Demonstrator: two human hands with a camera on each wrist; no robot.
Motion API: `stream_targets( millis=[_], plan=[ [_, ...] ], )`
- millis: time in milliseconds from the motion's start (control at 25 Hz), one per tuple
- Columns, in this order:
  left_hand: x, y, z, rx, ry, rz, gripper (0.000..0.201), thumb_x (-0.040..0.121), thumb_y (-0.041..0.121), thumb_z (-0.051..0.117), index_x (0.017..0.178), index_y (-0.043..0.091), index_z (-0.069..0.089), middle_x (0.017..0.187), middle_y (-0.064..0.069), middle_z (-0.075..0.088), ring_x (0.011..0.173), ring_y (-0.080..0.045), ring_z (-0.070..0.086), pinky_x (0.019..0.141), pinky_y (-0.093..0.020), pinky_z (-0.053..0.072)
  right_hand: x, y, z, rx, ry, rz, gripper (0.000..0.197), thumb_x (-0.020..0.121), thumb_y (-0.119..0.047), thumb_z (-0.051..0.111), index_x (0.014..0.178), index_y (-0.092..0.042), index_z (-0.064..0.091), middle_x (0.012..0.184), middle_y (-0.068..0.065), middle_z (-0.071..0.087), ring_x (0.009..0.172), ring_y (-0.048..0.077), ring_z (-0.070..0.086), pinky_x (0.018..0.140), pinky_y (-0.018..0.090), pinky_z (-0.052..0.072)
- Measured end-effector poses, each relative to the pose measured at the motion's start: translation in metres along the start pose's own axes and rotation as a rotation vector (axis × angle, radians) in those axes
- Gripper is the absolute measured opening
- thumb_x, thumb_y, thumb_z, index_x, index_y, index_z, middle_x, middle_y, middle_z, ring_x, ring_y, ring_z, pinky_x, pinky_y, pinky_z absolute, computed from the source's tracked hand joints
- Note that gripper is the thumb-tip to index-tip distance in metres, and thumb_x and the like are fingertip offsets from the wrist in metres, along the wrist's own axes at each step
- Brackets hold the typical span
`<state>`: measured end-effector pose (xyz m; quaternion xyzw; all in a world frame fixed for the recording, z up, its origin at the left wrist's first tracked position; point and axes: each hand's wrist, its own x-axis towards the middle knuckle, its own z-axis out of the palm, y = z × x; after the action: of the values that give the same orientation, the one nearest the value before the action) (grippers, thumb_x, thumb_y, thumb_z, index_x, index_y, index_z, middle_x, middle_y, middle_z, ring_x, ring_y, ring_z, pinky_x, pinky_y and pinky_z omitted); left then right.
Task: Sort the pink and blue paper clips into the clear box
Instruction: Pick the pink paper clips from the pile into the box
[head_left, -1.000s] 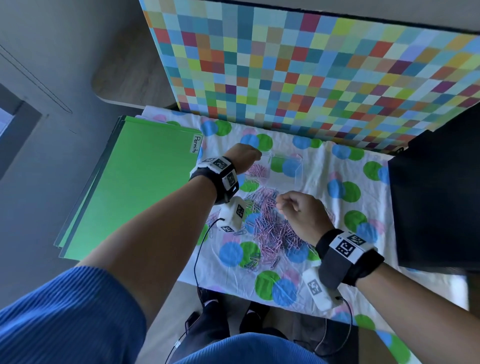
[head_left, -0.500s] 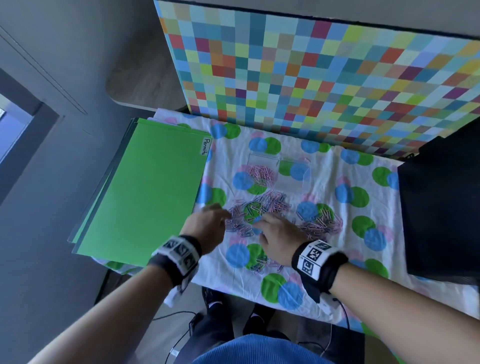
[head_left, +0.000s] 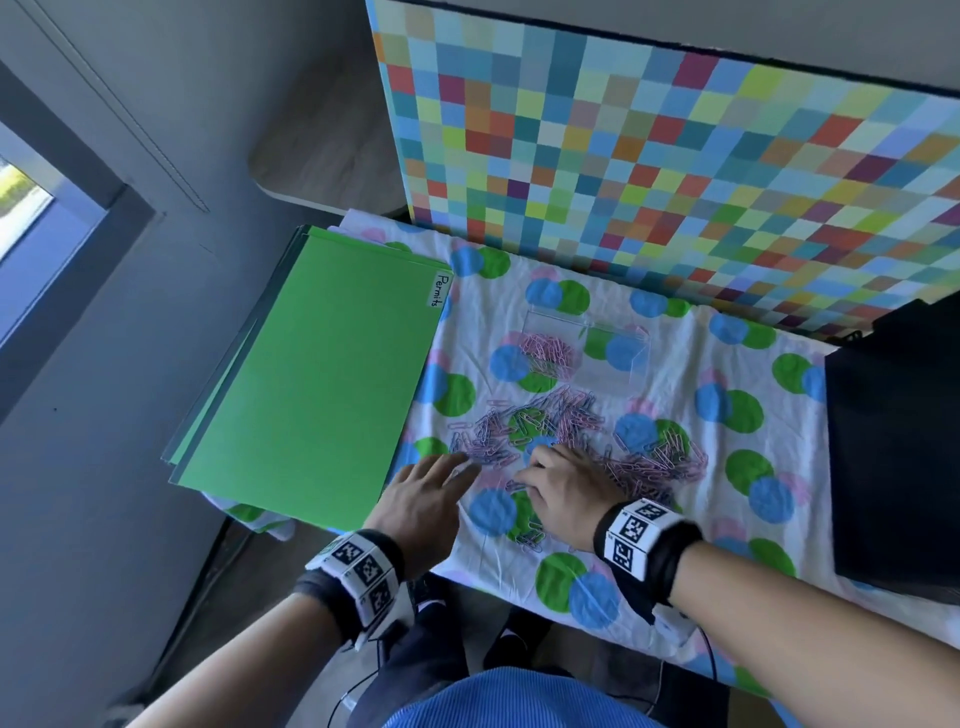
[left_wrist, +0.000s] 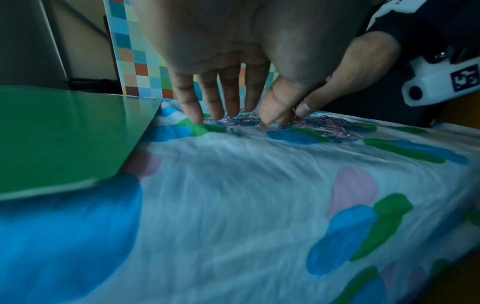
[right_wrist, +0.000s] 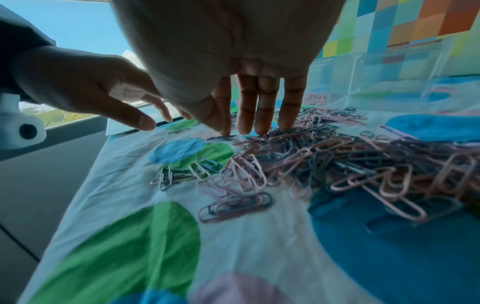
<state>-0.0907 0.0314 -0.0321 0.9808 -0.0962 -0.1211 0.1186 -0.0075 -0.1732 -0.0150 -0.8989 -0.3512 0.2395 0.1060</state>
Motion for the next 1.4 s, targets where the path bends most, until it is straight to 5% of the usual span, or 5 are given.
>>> stream_targets(
  millis=[360, 760, 1040, 1200, 1400],
  plan=[
    [-0.006, 0.0, 0.013, 0.075, -0.046, 0.085, 0.06, 0.074, 0.019, 0.055, 0.135, 0.021, 0.05, 0.144, 0.007, 0.045, 0.125, -0.02, 0.047, 0.097, -0.036, 0.046, 0.017, -0.001, -0.008, 0.044, -0.003, 0.093, 0.018, 0.092, -0.02, 0.053, 0.105, -0.019, 0.064, 0.104, 0.0, 0.058, 0.098, 0.02, 0.054, 0.087, 0.032, 0.045],
    [-0.015, 0.008, 0.013, 0.07, 0.033, 0.203, 0.045, 0.07, 0.021, 0.065, 0.114, 0.029, 0.065, 0.129, 0.011, 0.059, 0.114, -0.017, 0.057, 0.088, -0.034, 0.052, 0.021, 0.006, -0.008, -0.053, -0.064, 0.147, 0.006, 0.087, -0.017, 0.049, 0.083, -0.015, 0.054, 0.094, 0.001, 0.052, 0.089, 0.019, 0.05, 0.086, 0.036, 0.046],
    [0.025, -0.004, -0.01, -0.035, 0.071, -0.044, 0.029, 0.087, 0.018, 0.061, 0.114, 0.027, 0.064, 0.112, 0.005, 0.064, 0.103, -0.018, 0.057, 0.091, -0.035, 0.048, 0.029, -0.005, -0.011, -0.039, -0.011, 0.035, 0.018, 0.089, -0.014, 0.051, 0.104, -0.022, 0.058, 0.101, -0.001, 0.053, 0.095, 0.019, 0.05, 0.077, 0.03, 0.042],
    [0.043, -0.005, -0.013, -0.031, -0.016, -0.06, 0.024, 0.094, 0.032, 0.052, 0.116, 0.031, 0.06, 0.119, 0.005, 0.056, 0.113, -0.018, 0.048, 0.098, -0.034, 0.04, 0.027, -0.007, -0.008, -0.101, 0.007, 0.033, 0.013, 0.091, -0.017, 0.051, 0.1, -0.018, 0.06, 0.102, -0.001, 0.053, 0.097, 0.019, 0.05, 0.073, 0.026, 0.031],
    [0.05, -0.003, -0.009, -0.019, -0.048, -0.101, 0.017, 0.096, 0.031, 0.045, 0.105, 0.027, 0.058, 0.114, 0.003, 0.053, 0.109, -0.018, 0.047, 0.094, -0.033, 0.041, 0.025, -0.005, -0.007, -0.109, 0.004, -0.007, 0.017, 0.09, -0.015, 0.051, 0.105, -0.016, 0.058, 0.104, 0.001, 0.052, 0.1, 0.02, 0.049, 0.073, 0.026, 0.032]
  ],
)
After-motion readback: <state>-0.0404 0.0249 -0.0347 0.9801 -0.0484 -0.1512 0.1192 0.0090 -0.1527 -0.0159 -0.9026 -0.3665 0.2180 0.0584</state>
